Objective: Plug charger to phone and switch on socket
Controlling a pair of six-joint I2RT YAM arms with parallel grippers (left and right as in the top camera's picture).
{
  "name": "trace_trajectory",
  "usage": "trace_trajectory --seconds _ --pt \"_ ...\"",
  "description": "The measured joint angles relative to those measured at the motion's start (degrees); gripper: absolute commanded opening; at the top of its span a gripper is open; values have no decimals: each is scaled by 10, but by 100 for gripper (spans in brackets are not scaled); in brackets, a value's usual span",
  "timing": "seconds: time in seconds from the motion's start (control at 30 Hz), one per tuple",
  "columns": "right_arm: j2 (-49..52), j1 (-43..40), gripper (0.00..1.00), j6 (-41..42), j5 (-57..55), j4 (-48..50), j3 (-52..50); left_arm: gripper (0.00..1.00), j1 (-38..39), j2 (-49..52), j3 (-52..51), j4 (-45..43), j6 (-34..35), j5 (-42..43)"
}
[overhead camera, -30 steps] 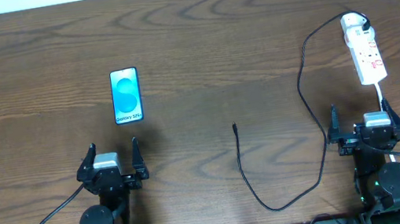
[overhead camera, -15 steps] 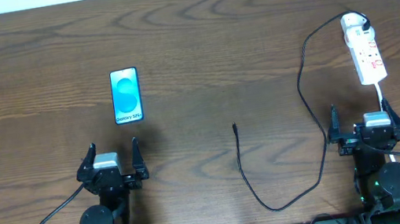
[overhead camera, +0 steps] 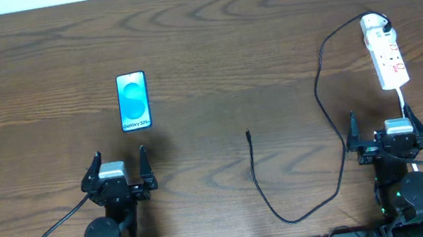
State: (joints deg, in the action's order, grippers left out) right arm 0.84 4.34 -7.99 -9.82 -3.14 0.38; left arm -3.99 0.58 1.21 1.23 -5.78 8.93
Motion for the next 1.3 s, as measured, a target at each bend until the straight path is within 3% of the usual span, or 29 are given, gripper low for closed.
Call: trace_trajectory --seconds 0.5,0.77,0.97,1.3 --pt "0 0 99 0 0 0 0 89 0 0 -3 -47 2 11" --pt "0 0 99 0 0 0 0 89 0 15 16 -50 51 14" --pt "0 0 99 0 0 0 0 89 0 95 100 -45 72 15" --pt "0 0 99 0 2 0 0 89 0 337 322 -2 77 15"
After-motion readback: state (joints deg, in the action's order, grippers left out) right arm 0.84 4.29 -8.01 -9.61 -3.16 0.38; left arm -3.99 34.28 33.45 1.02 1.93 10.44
